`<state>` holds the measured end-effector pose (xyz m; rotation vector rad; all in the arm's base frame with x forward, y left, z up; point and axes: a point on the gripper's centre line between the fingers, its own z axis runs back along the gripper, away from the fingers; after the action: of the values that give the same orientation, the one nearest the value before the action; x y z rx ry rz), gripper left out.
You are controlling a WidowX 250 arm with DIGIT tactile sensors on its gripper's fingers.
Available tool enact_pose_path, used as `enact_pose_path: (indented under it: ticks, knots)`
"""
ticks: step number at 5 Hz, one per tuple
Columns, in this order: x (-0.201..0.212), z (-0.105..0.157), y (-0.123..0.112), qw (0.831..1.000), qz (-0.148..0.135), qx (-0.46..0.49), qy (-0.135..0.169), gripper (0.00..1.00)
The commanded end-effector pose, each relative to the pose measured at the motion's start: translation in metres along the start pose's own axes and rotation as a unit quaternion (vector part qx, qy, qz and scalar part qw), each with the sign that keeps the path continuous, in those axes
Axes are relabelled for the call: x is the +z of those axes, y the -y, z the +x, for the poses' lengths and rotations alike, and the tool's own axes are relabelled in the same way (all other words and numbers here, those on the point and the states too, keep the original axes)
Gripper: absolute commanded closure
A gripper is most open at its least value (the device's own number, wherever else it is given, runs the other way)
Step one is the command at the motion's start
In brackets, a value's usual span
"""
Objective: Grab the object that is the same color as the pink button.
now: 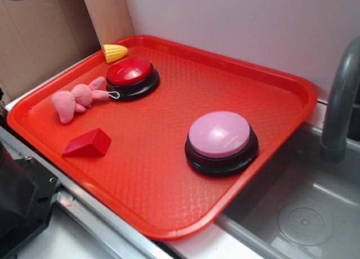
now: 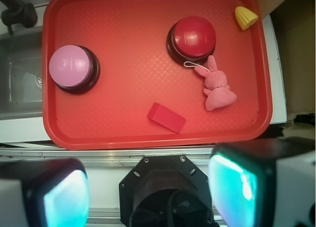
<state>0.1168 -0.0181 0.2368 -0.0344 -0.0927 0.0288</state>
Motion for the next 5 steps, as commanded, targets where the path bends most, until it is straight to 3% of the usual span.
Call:
enact_pose_path:
  ticks: [1,3,4,5]
  knots:
    - [0.0,0.0,0.0,1.0,0.0,0.0,0.0,0.0]
    - [-0.03,0.005,-0.038,0.998,0.044,0.019,0.033,0.0]
    - [-0.061,0.005,-0.066,0.998,0.038,0.016,0.05,0.0]
    - [-0.089,0.004,-0.091,0.998,0.046,0.032,0.037,0.0]
